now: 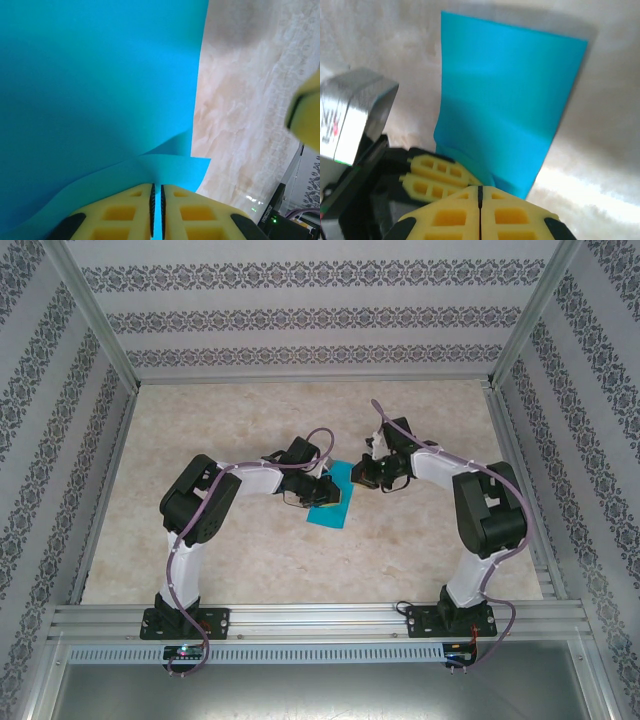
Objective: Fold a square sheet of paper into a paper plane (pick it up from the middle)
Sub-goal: Fold the triangle a second time at the center of the table.
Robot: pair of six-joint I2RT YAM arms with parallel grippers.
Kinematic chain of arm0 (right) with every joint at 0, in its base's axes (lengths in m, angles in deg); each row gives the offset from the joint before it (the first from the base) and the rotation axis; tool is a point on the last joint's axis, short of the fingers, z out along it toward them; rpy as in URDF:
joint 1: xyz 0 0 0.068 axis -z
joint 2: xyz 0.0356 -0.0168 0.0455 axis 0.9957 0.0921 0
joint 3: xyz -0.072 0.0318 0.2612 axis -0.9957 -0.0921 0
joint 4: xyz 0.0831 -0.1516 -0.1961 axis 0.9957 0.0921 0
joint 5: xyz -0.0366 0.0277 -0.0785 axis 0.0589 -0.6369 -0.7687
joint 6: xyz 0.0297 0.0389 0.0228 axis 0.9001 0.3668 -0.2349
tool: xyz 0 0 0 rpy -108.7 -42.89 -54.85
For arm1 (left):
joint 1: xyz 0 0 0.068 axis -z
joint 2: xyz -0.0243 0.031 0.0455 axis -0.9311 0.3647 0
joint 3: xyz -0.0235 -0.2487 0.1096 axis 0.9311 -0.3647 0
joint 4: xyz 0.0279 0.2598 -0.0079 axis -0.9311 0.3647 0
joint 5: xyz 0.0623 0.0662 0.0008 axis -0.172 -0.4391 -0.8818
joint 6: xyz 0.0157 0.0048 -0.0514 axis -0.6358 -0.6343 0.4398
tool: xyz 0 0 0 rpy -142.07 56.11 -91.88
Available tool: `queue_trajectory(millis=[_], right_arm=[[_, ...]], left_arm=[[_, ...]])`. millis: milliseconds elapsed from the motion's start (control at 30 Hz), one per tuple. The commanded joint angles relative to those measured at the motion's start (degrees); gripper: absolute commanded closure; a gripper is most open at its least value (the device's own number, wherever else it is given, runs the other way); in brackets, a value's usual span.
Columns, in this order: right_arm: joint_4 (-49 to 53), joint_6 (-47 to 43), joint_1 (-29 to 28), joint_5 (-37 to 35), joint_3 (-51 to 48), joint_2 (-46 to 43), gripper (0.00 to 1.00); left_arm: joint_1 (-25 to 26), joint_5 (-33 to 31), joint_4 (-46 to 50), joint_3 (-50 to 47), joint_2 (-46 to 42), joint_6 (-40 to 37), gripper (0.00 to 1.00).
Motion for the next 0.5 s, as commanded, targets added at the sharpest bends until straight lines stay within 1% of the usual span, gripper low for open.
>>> queue_trajectory(millis=[0,233,467], right_arm=[[-1.5,3.0,0.0,3.8,-3.5,-3.1,0.96],[-4.3,6.1,-1.7,5.4,-7.5,-3.7,1.00],[-6.2,6.8,-3.1,5.6,-6.4,-0.1,1.00]], left_arm=[[-0.1,-1.1,0.7,-1.2,1.4,-0.6,0.87],[-0.3,-1.3,1.1,-1.1,1.6,-1.1,0.91],[-0.4,-1.3,1.3,-1.1,1.7,-1.1,0.91]])
